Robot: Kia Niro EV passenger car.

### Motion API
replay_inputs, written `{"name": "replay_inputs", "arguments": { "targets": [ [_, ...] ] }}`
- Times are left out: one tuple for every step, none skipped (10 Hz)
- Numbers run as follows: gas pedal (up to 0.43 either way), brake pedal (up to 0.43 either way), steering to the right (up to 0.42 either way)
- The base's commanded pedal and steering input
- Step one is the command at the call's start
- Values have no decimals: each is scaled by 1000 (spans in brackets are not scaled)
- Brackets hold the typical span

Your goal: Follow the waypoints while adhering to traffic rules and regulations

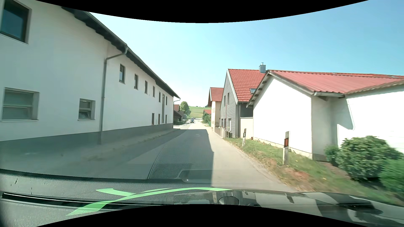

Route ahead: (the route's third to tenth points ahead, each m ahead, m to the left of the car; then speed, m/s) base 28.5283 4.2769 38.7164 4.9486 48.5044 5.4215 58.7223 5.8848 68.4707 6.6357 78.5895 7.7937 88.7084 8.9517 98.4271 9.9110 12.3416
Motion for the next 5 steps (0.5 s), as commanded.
{"name": "replay_inputs", "arguments": {
  "targets": [
    [169, 0, -28],
    [169, 0, -28],
    [169, 0, -28],
    [157, 0, -27],
    [157, 0, -25]
  ]
}}
